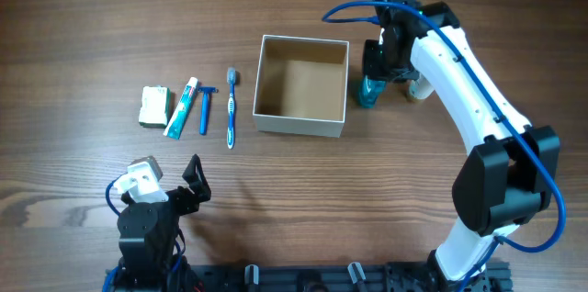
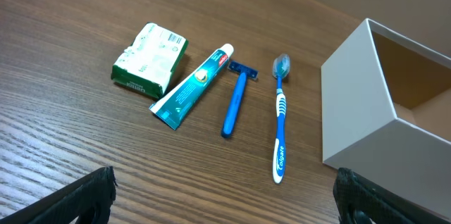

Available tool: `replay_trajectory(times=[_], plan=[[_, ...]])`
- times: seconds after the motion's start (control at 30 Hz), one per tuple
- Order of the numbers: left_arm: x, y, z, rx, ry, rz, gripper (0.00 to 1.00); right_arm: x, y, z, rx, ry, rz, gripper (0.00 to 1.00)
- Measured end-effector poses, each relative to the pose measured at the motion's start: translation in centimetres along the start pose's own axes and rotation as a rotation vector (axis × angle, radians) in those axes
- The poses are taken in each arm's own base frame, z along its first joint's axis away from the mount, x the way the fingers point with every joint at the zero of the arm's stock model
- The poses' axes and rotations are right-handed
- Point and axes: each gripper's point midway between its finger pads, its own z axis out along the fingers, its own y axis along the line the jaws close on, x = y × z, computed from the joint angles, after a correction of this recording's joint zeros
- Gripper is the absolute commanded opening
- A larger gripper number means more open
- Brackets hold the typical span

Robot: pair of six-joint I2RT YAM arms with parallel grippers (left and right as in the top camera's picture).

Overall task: Pack container
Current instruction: 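Carry the mouthwash bottle into the box and release it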

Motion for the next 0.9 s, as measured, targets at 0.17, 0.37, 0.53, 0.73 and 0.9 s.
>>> replay_trajectory(times=[0.17,0.37,0.53,0.73,0.9], plan=[[0.0,0.0,0.0,0.0,0.0,0.0,1.0,-0.2,-0.1,0.0,0.004,-0.01,-0.011,0.05],[0.0,0.0,0.0,0.0,0.0,0.0,1.0,0.3,-0.3,-1.1,0.005,-0.006,-0.016,0.04],[0.0,0.0,0.0,0.0,0.0,0.0,1.0,0.1,-0.5,-6.7,-0.038,-0.122,-0.012,0.04],[0.0,0.0,0.0,0.0,0.0,0.0,1.0,1.7,-0.7,-14.6,-0.105,-0.276,-0.018,0.04],[0.0,0.0,0.0,0.0,0.0,0.0,1.0,3.5,2.8,-16.8,-0.177,-0.315,-0.084,0.04]])
